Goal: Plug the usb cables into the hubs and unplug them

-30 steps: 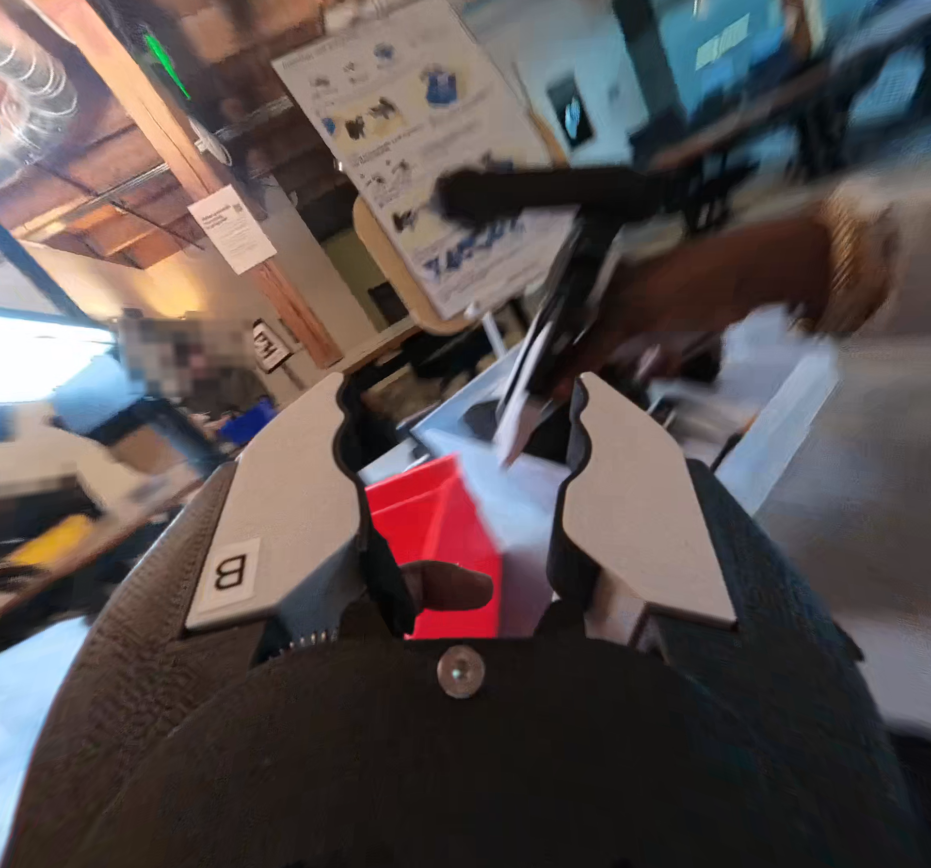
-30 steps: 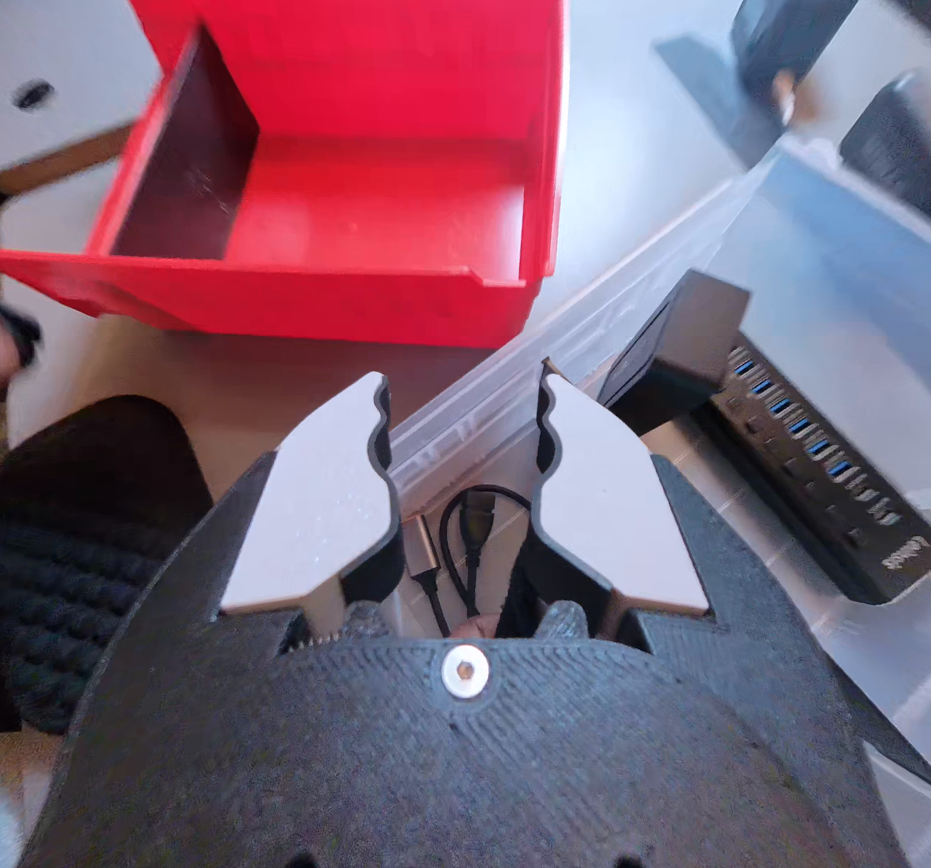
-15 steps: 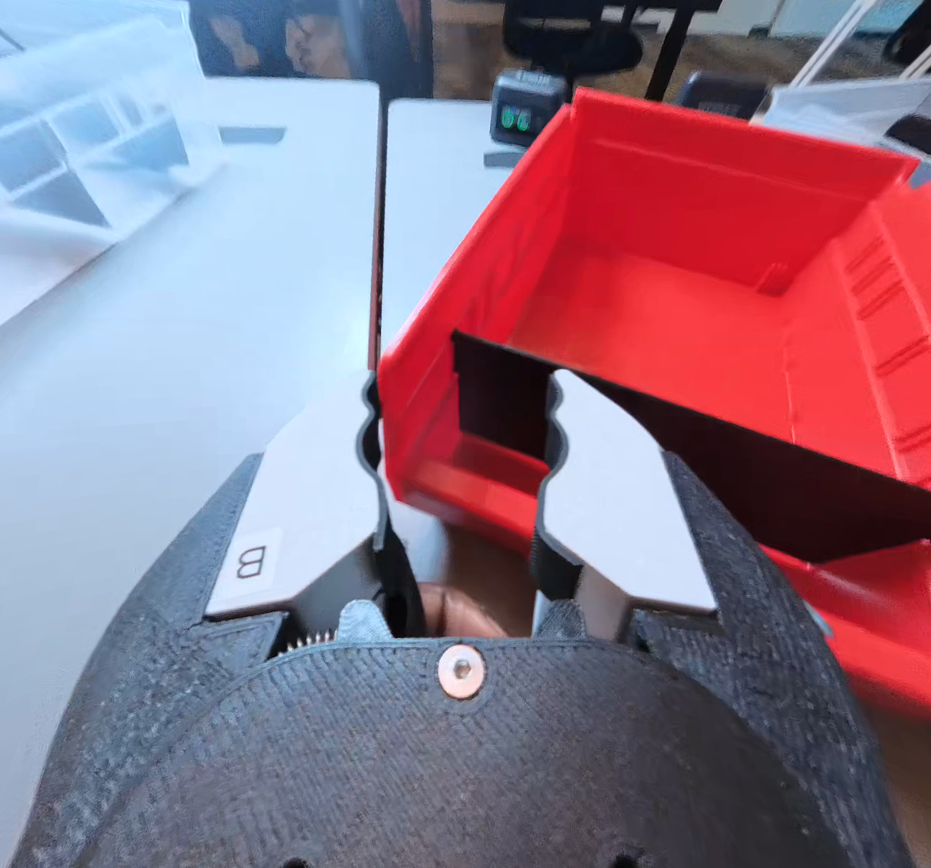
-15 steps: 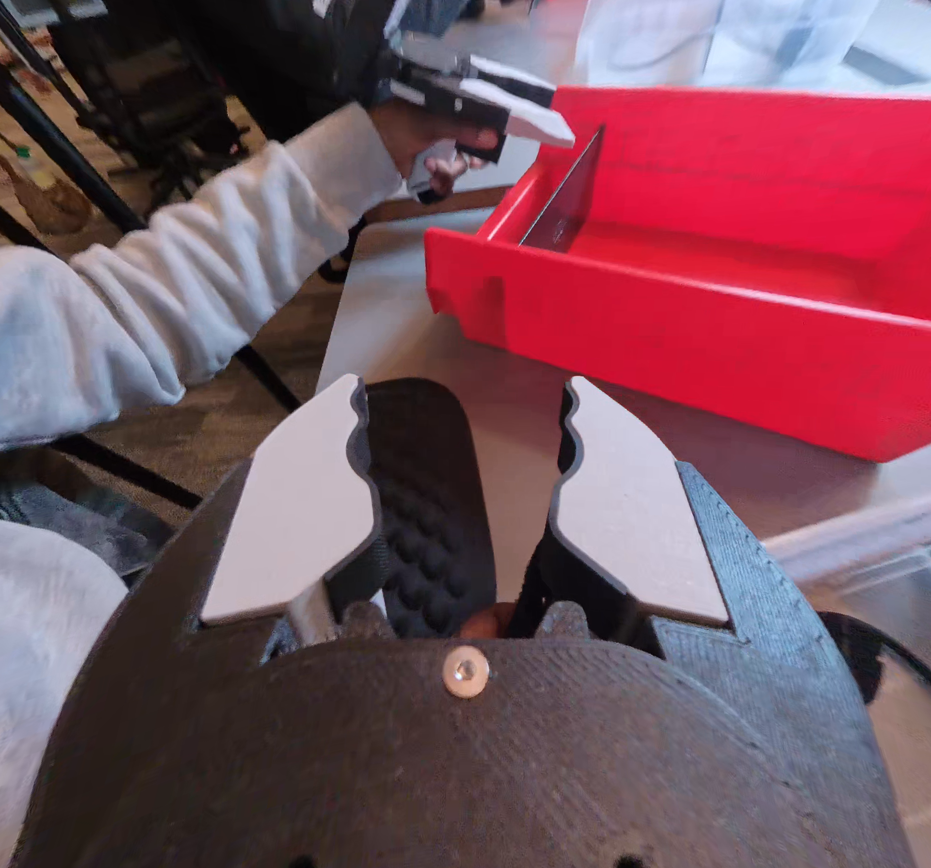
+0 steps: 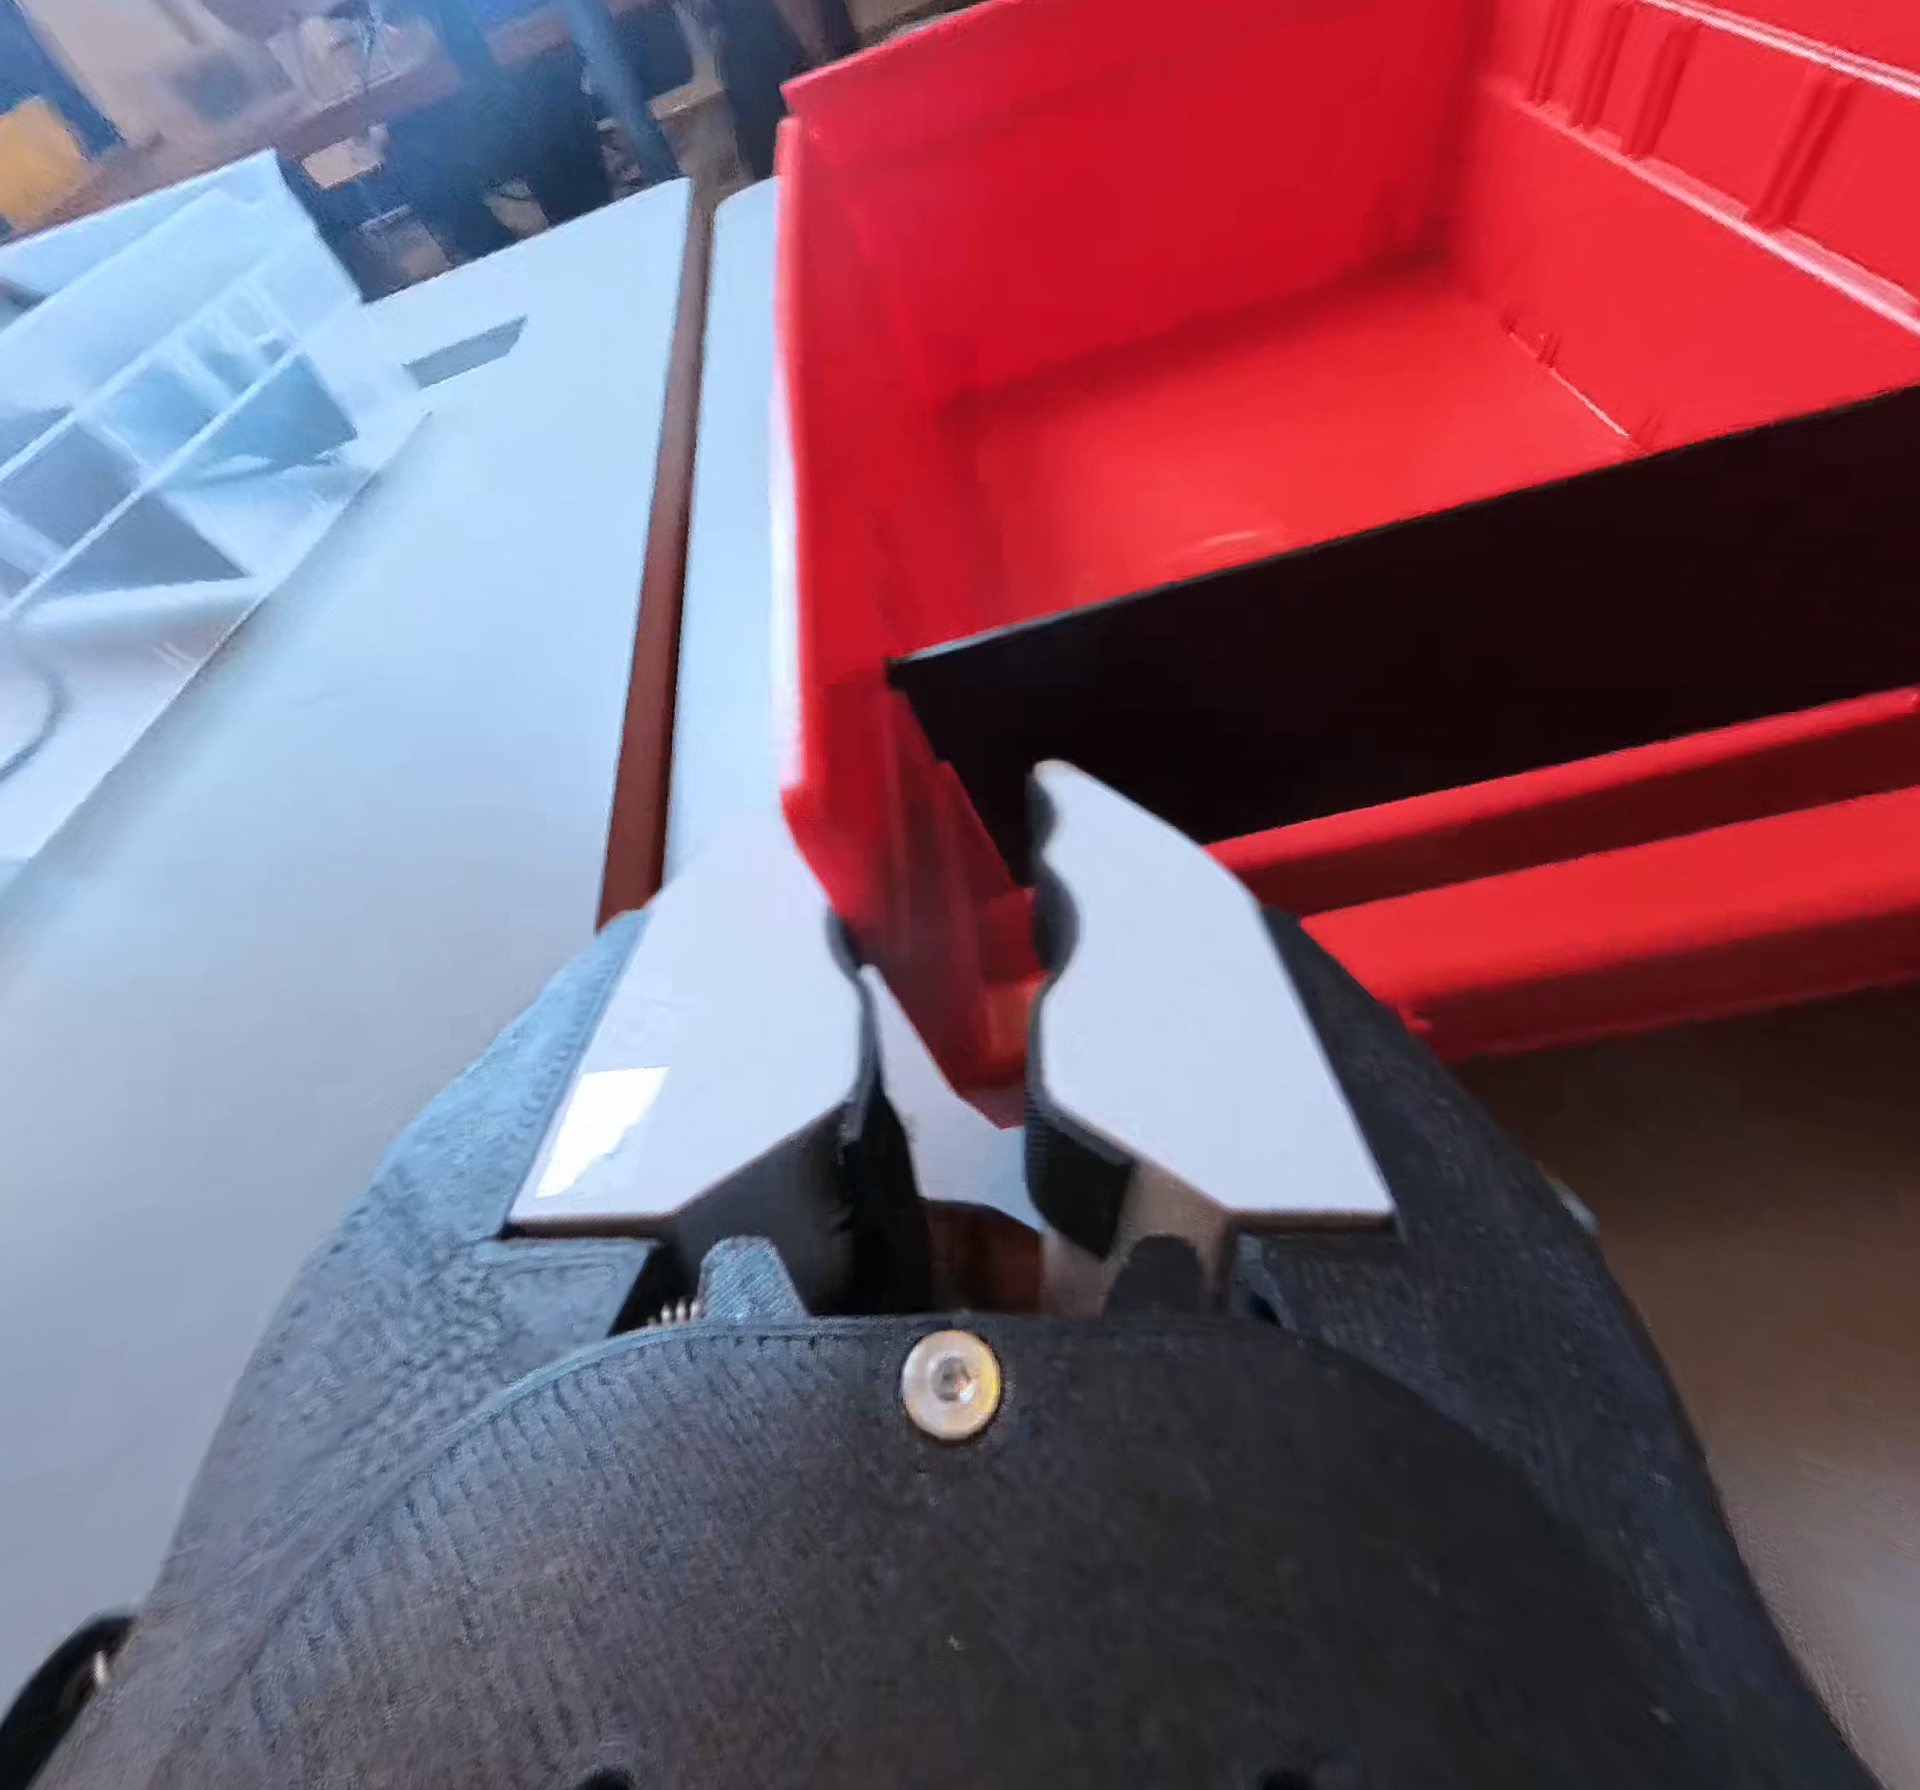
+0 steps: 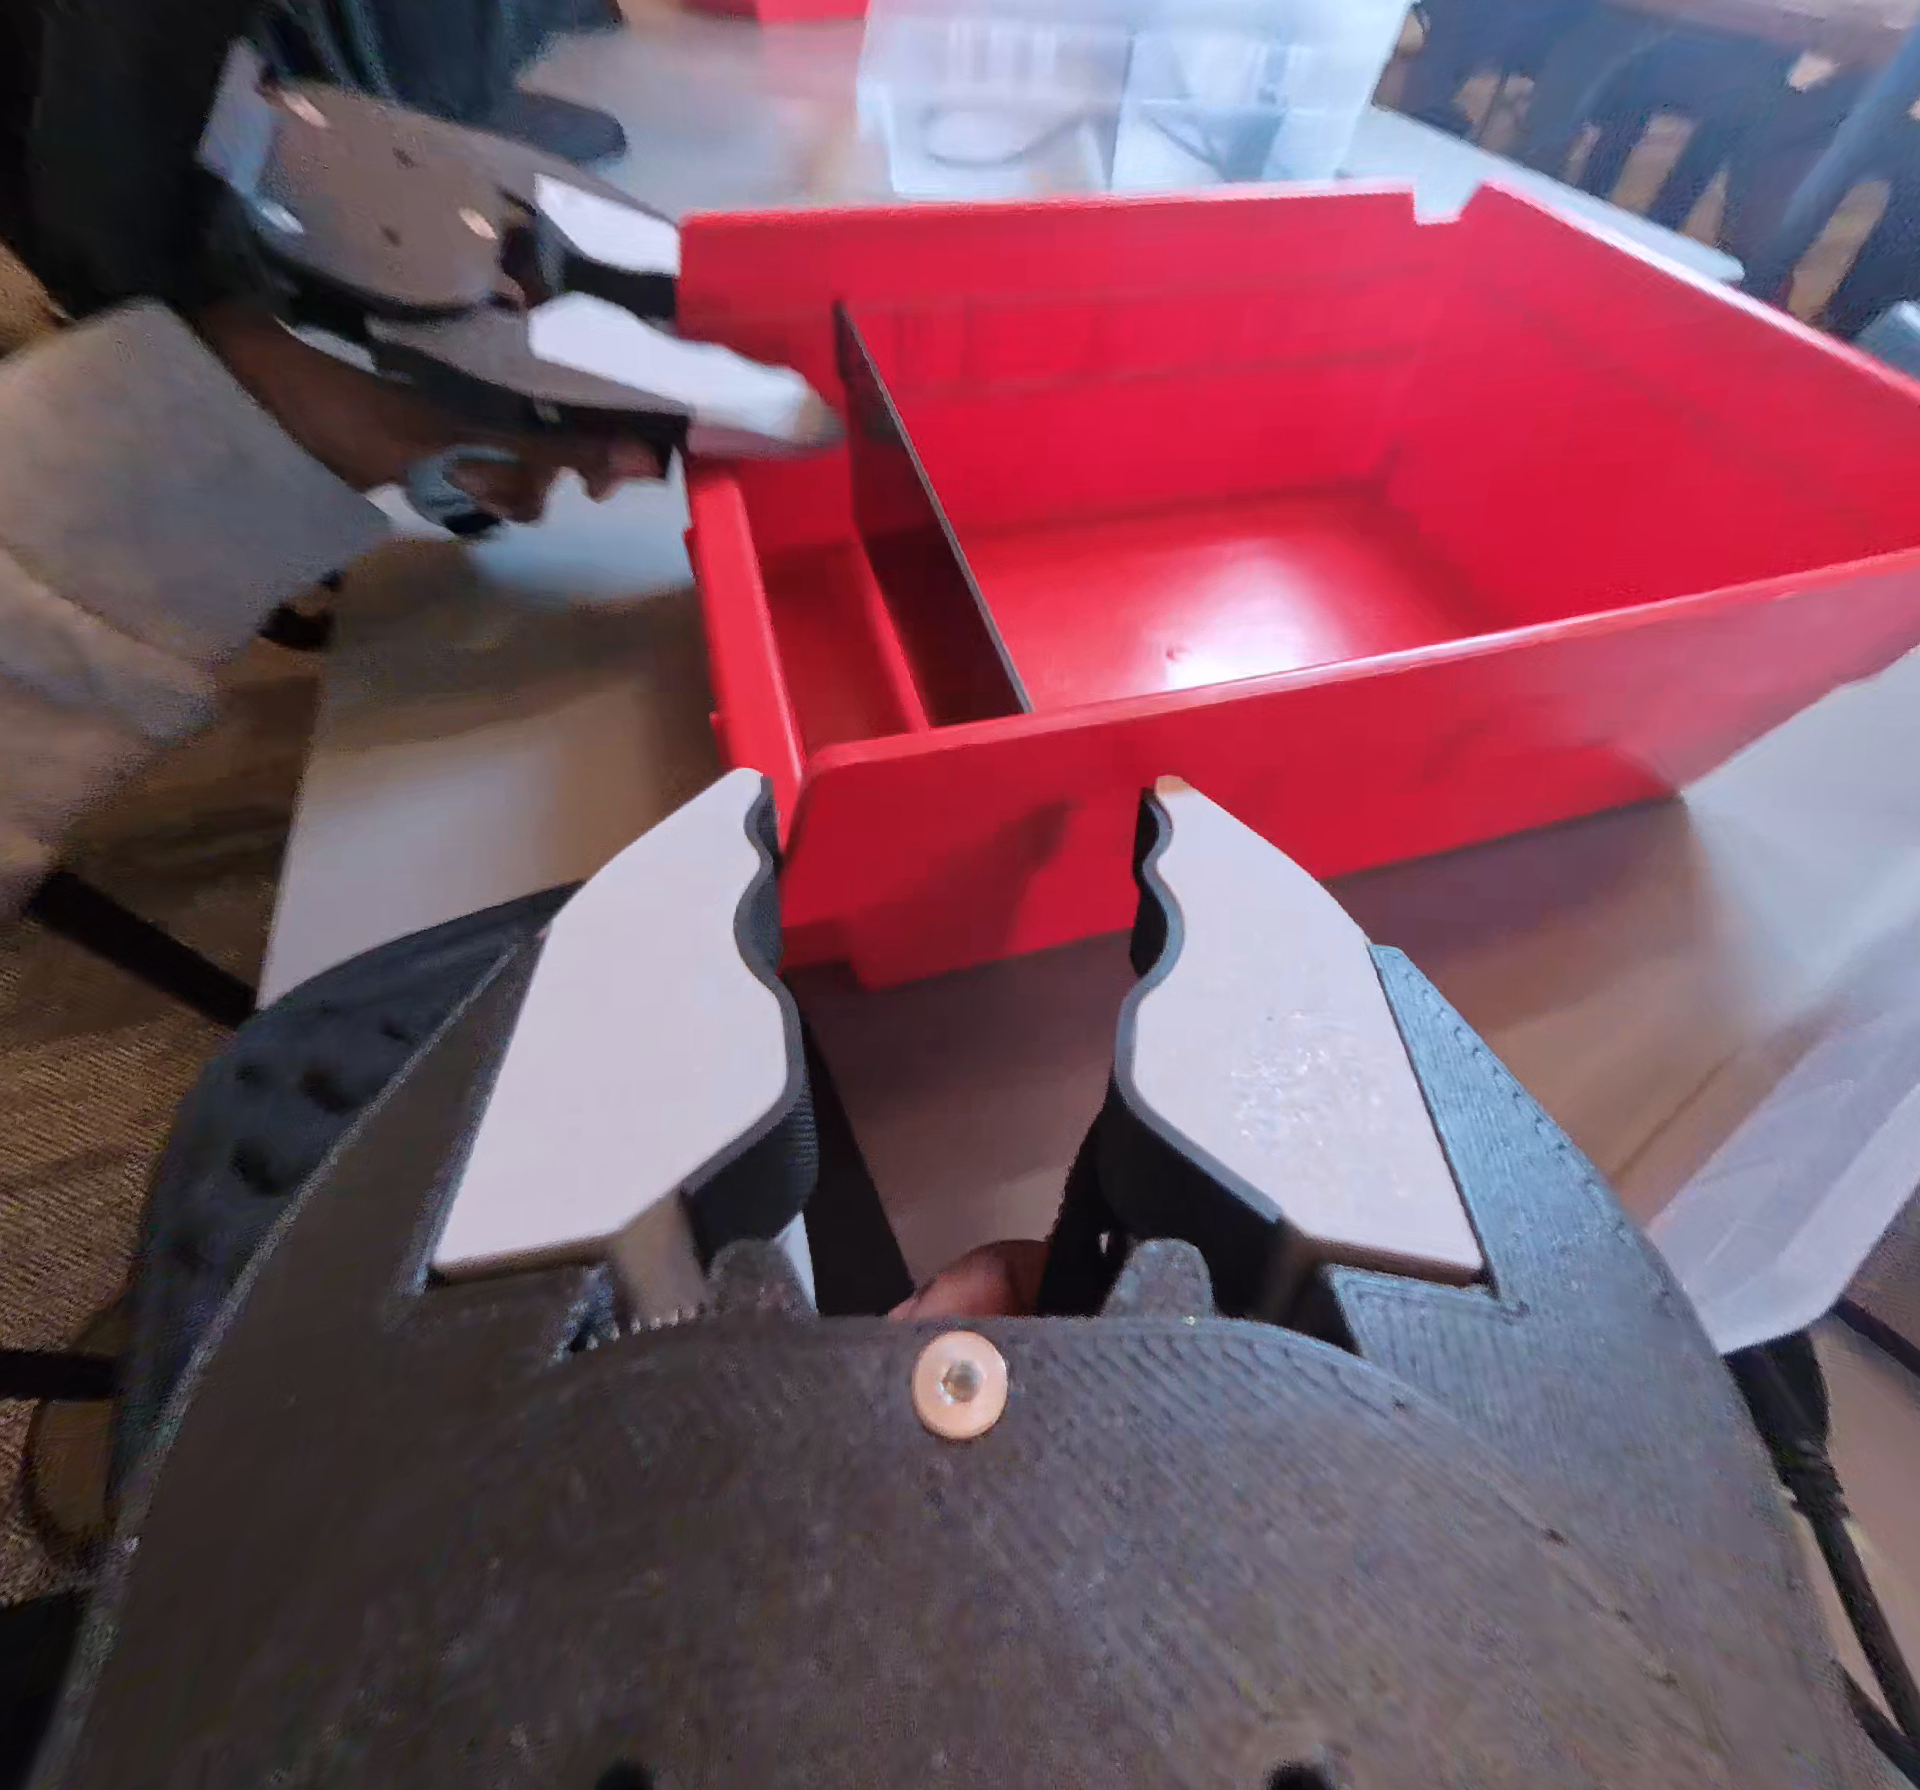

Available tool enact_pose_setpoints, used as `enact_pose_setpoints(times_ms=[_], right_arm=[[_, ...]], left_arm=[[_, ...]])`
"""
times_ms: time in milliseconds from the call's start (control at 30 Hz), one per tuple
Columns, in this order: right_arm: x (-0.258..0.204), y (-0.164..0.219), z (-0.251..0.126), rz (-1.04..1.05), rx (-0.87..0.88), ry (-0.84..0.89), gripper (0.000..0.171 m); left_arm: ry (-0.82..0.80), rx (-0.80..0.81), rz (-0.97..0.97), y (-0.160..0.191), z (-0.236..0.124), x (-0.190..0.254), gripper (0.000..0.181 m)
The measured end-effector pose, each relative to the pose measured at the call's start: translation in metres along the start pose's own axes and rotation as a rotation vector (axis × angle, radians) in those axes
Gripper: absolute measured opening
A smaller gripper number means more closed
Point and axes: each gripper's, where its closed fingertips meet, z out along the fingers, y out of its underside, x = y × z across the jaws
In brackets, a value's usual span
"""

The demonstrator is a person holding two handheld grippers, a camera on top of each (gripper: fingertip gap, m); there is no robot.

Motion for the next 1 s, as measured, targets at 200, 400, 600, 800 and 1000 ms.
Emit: enact_pose_setpoints(times_ms=[200, 400, 600, 800, 1000], right_arm=[[0.046, -0.002, -0.007, -0.156, -0.041, 0.262, 0.026], [0.077, -0.075, -0.063, -0.294, 0.230, 0.419, 0.019], [0.092, -0.137, -0.196, -0.623, 0.598, 0.715, 0.014], [0.122, -0.094, -0.334, -0.670, 0.602, 0.994, 0.012], [0.170, -0.011, -0.448, -0.508, 0.394, 1.282, 0.011]], left_arm=[[-0.095, 0.007, 0.115, -0.035, -0.022, 0.012, 0.012], [-0.303, 0.329, 0.136, -0.131, -0.061, 0.026, 0.012], [-0.408, 0.974, 0.064, -0.227, -0.113, 0.105, 0.013], [-0.089, 1.099, 0.035, -0.280, -0.089, 0.235, 0.019], [0.324, 0.901, 0.008, -0.313, -0.028, 0.377, 0.022]])
